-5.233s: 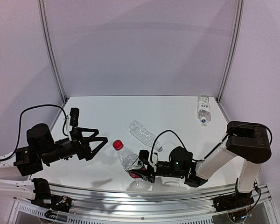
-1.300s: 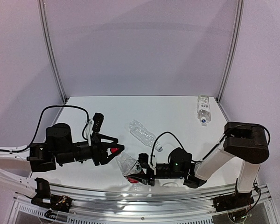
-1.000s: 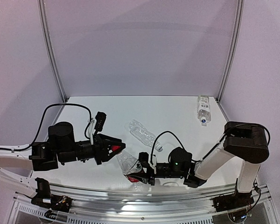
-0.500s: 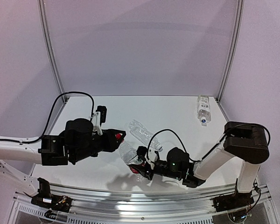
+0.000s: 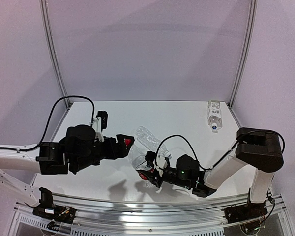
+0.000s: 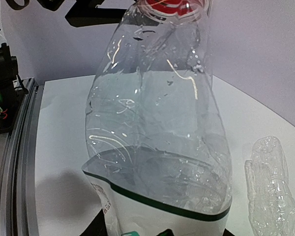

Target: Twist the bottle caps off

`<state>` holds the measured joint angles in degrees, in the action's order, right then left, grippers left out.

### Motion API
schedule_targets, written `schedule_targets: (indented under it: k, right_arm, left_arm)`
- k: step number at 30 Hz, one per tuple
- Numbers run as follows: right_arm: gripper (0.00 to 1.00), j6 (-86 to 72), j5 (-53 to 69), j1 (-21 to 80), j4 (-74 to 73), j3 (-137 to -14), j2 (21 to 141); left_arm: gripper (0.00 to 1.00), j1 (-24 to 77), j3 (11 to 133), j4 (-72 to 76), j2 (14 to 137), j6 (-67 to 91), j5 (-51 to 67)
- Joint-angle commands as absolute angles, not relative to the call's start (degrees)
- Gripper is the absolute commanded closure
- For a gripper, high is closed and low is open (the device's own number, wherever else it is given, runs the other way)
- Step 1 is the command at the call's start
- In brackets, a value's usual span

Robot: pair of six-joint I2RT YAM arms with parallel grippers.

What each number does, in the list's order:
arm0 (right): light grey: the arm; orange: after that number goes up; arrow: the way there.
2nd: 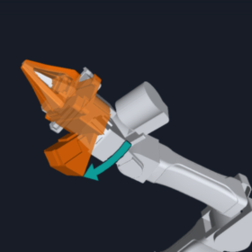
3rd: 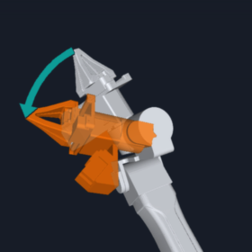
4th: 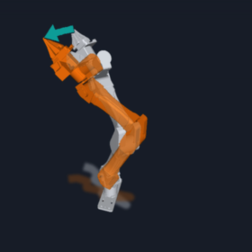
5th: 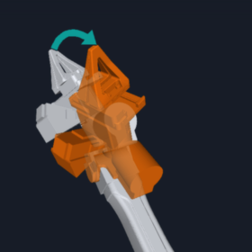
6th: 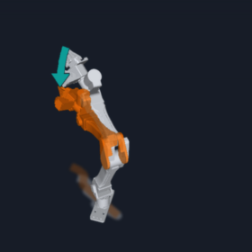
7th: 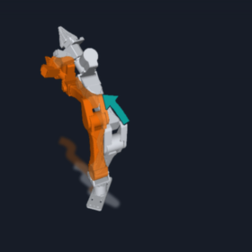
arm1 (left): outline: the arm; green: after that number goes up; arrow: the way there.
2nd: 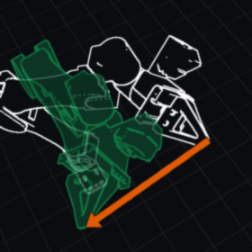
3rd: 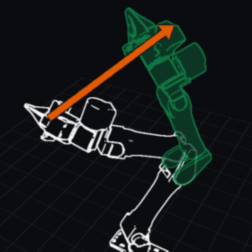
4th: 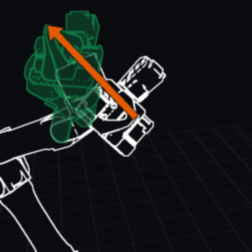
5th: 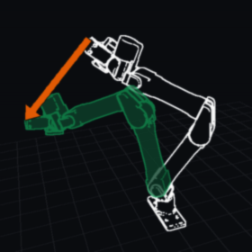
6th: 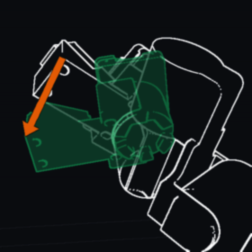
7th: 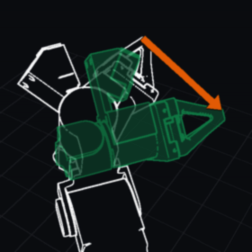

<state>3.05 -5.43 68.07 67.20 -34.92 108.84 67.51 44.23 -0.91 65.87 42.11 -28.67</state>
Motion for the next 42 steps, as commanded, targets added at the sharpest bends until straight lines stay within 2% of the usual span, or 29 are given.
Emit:
schedule_targets:
  k: [1,4,11,18,25,40,42]
  right_arm:
    - [0.55,2.1,-4.3,67.9,68.9,-34.8,107.4]
    - [0.55,1.9,-1.2,67.9,69.8,-34.2,107.2]
    - [0.55,1.5,12.0,67.7,74.3,-31.8,106.5]
    - [0.55,0.8,18.3,67.3,74.7,-32.0,106.7]
    - [0.55,0.5,20.0,67.2,74.8,-32.0,106.6]
    - [0.55,0.4,20.2,67.0,74.4,-32.1,106.5]
    - [0.55,0.4,20.2,67.0,74.5,-32.1,106.5]
  left_arm:
    - [0.02,67.9,41.5,-1.4,60.6,38.5,-28.1]
    - [0.01,67.9,38.5,2.6,56.5,32.9,-23.5]
    - [0.09,67.6,36.6,2.6,49.8,23.2,-10.2]
    - [0.11,67.2,35.9,4.5,48.9,21.4,-5.1]
    - [0.25,66.5,36.7,5.2,52.4,21.9,-4.5]
    - [0.44,66.2,36.6,7.2,55.3,22.8,-2.1]
    - [0.50,66.2,36.6,7.4,55.7,22.9,-1.8]
